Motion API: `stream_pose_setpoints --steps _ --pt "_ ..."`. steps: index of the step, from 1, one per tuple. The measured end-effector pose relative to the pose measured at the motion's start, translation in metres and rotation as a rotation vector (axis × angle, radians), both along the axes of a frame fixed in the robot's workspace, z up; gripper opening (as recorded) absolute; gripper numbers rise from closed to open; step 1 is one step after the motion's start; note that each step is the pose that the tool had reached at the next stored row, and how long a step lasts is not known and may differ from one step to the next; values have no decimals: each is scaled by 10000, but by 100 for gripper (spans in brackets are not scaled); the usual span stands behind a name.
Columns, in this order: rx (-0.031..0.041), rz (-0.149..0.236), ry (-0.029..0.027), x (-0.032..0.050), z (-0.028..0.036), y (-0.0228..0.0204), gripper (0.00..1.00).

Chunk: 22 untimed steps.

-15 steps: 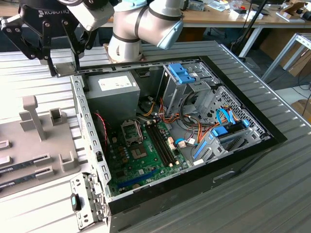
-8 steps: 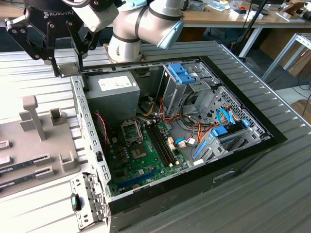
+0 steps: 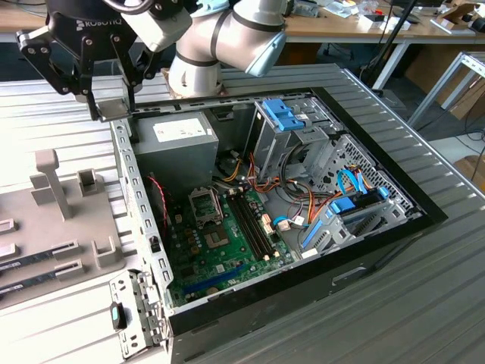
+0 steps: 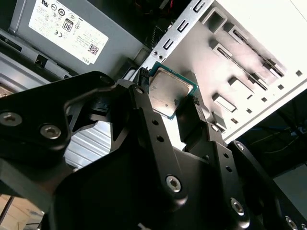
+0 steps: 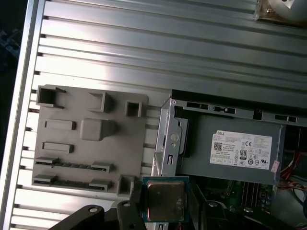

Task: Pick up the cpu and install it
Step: 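Pick up the cpu and move it towards the insertion slot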

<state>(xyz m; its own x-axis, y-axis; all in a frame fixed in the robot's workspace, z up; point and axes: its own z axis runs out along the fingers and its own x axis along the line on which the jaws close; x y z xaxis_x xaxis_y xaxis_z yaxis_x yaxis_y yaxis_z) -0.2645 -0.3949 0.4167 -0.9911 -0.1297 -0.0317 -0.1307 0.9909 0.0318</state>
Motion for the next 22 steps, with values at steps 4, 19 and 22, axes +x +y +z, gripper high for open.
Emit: stream_pose_setpoints --steps 4,19,22 --pt "-3 0 0 38 -8 -4 47" --pt "-14 0 0 161 -34 -15 47" --pt "-19 1 0 189 -41 -18 47"
